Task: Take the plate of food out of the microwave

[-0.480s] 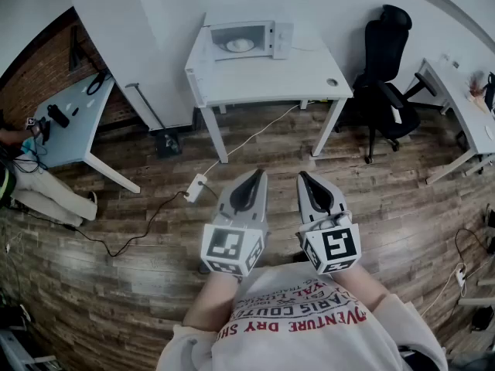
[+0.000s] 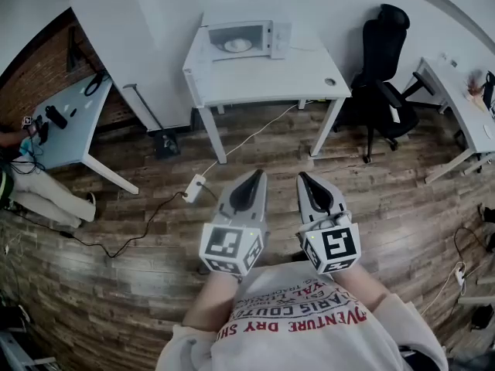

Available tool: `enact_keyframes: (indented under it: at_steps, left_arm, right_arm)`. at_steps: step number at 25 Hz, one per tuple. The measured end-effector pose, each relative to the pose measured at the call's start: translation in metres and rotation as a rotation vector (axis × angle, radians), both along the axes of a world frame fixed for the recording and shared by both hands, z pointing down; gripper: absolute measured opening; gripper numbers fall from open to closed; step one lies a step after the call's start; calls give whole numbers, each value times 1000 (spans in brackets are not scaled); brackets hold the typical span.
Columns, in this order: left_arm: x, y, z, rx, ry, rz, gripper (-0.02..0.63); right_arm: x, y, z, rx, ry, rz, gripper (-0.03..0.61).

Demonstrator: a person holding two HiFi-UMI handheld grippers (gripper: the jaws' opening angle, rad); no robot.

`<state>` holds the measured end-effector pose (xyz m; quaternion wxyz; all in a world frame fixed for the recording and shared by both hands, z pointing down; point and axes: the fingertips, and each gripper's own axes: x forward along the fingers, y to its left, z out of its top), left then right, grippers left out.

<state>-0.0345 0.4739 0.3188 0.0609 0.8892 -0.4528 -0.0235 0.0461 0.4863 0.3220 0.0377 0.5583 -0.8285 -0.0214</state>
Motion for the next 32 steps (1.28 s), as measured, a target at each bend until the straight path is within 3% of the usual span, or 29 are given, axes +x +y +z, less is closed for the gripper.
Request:
enact_keyframes:
  at_steps: [4,15,22,32]
  left_arm:
    - [-4,-1,3,2,-1,-6,8]
    - [2,-30,25,-70,17,-15,8]
    - [21,-92,27,-46,-68,-90,8]
    - [62,-219,22,-109,56,-201,8]
  right_arm:
    - [-1,-2,5,-14,-36,11,12]
    - [5,-30,24,-57,-15,-12,12]
    - [29,-104,28,-75,-54,-55,11]
    - [77,-235,16,-78,-27,-178,12]
